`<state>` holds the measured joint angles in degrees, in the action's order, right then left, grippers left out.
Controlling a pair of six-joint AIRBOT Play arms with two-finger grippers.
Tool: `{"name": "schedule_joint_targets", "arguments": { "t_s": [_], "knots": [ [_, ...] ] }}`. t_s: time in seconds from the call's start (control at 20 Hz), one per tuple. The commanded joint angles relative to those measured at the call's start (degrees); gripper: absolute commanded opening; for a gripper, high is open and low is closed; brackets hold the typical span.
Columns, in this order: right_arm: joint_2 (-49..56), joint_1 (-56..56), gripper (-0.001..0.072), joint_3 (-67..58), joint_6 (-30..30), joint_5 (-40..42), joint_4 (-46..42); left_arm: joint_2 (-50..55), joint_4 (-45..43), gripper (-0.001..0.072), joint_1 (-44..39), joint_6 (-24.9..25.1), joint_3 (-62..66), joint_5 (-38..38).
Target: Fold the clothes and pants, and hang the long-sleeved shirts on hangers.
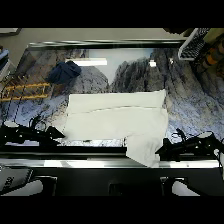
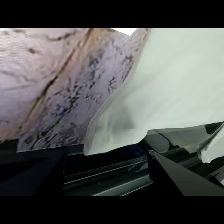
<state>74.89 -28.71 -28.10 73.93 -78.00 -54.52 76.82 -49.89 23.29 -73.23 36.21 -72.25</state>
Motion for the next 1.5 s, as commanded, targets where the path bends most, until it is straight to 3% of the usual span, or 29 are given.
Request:
{"name": "schedule_joint_targets", "arguments": {
  "t_s": [0.0, 0.25, 0.4, 0.45, 0.65, 0.75, 0.85, 1.0, 1.1, 1.25, 1.45],
  "knots": [
    [0.0, 0.0, 0.0039, 0.0, -0.3, -0.9, 0.1, 0.1, 0.1, 0.0576, -0.1, 0.8, -1.0, 3.4],
    [-1.5, 0.0, 0.0038, 0.0, -1.4, -1.0, 0.5, 0.1, 1.1, 0.0564, -5.2, 0.2, -1.0, 8.5],
    [-4.8, 0.0, 0.0038, 0.0, -1.3, -0.5, 0.5, 0.1, 1.1, 0.0104, -7.3, 0.2, -0.9, 9.3],
    [-6.0, 0.0, 0.0038, 0.0, -1.3, -0.5, 0.5, 0.0, 1.1, 0.0018, -7.2, 0.2, -0.9, 8.9],
    [-13.7, 0.0, 0.0036, 0.0, -1.8, -3.5, 0.9, -3.5, 0.1, 0.0015, -5.4, -1.4, -0.9, 4.9],
    [-20.1, 0.0, 0.0036, 0.0, 3.6, -5.9, -0.4, -8.5, -4.7, 0.0015, -1.8, -10.8, -0.9, 2.1],
    [-28.5, 0.0, 0.0036, 0.0, 7.8, -8.6, -0.2, -15.7, -7.9, 0.0015, 2.0, -14.3, -0.9, -0.3],
    [-42.3, 0.0, 0.0035, -0.4, 12.4, -11.6, 0.3, -24.6, -8.2, 0.0015, 4.8, -14.3, -0.9, -1.2],
    [-47.3, 0.0, 0.0035, -0.8, 12.8, -9.4, 2.7, -25.9, -7.1, 0.0014, 4.0, -13.6, -0.9, -0.9],
    [-44.9, 0.0, 0.0035, -0.9, 8.9, -0.5, 10.0, -24.5, -5.5, 0.0015, 1.3, -12.1, -0.9, 3.5],
    [-30.2, 0.0, 0.0035, -3.6, -5.0, 9.3, 22.8, -21.3, -4.4, 0.0014, -3.0, -10.7, 1.6, 12.0]
  ]
}}
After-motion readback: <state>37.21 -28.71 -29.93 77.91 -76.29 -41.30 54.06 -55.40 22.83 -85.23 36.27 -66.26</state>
